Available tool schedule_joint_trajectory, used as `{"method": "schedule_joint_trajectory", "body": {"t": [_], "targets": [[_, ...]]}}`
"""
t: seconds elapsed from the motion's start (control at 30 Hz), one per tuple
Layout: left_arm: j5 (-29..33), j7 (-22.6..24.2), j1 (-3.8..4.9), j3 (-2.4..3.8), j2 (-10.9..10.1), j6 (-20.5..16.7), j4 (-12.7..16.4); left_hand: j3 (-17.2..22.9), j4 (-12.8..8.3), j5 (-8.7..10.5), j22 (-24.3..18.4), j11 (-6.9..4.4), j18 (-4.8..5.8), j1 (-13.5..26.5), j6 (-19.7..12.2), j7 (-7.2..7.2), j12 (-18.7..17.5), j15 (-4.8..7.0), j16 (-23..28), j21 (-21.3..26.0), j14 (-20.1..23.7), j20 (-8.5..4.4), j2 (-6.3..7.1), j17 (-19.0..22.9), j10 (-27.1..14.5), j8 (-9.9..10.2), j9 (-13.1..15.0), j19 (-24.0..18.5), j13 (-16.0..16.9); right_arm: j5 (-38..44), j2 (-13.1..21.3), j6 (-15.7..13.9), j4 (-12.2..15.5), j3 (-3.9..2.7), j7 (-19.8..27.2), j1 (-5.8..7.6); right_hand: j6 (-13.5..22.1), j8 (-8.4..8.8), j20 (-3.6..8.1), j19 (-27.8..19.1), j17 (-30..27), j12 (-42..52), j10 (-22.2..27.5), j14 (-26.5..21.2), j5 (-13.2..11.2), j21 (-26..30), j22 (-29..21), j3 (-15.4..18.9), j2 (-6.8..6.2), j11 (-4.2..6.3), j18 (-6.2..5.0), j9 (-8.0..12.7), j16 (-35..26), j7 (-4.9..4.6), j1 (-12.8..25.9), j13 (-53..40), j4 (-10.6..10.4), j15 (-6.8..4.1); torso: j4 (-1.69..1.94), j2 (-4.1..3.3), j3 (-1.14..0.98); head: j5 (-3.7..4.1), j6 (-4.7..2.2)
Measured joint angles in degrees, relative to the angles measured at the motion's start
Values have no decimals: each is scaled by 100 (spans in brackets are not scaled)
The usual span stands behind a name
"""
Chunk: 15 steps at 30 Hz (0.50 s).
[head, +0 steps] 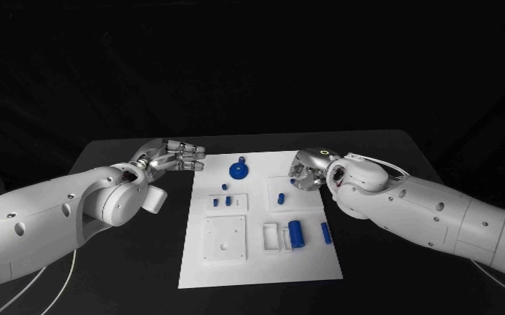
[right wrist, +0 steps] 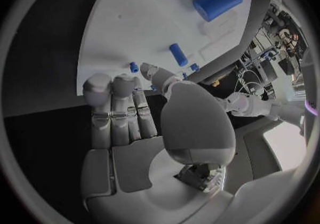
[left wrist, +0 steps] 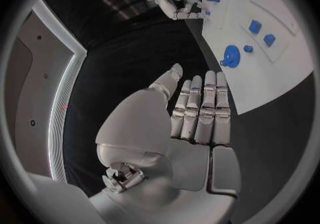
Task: Assemble the parts on the task board
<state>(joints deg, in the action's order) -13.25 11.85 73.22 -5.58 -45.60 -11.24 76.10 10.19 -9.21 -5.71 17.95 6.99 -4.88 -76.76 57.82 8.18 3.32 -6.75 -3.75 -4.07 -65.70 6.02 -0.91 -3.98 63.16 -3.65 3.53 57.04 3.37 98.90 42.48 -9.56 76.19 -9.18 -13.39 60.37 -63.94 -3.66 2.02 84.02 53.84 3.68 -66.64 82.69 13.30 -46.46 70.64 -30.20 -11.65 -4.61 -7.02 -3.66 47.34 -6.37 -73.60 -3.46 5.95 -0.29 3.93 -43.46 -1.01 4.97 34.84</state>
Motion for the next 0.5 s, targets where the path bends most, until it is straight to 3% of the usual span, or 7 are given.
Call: {"method": "schedule_joint_trajectory", "body": {"t": [0.5], "targets": [[91, 14, 1, 0, -8, 76, 62, -111, 16, 0, -439, 61, 0, 0, 0, 0, 0, -42, 0, -45, 42, 42, 0, -1, -61, 0, 0, 82, 0, 277, -209, -146, -217, 103, -168, -10, -2, 0, 0, 0, -80, 0, -103, -2, -159, -25, -86, -413, -6, 19, 2, -1, 0, -25, 6, -1, 34, 1, -12, -4, -5, -64, 40]]}}
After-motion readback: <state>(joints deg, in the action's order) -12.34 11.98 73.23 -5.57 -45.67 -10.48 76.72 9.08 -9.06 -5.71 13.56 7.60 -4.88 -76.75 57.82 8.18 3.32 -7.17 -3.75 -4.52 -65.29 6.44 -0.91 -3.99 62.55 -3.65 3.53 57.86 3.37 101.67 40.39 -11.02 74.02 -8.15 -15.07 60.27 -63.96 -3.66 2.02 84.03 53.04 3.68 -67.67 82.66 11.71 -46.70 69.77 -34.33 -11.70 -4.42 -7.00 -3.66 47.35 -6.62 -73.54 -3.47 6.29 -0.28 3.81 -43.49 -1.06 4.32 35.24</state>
